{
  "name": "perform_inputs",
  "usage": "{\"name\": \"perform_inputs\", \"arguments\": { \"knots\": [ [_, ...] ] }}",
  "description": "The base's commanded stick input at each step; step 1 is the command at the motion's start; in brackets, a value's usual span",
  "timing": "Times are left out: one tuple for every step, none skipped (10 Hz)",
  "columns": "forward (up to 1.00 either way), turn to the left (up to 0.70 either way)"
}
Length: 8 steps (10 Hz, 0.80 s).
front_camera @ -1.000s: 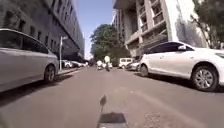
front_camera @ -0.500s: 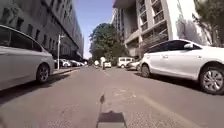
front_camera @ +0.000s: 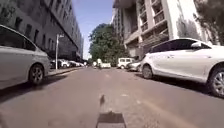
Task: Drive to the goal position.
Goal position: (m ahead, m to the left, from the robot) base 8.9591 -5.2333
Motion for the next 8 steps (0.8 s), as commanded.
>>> {"name": "perform_inputs", "arguments": {
  "knots": [
    [0.70,0.00],
    [0.70,0.00],
    [0.70,0.00],
    [0.70,0.00],
    [0.70,0.00],
    [0.70,-0.05],
    [0.70,-0.14],
    [0.70,-0.14]
  ]
}}
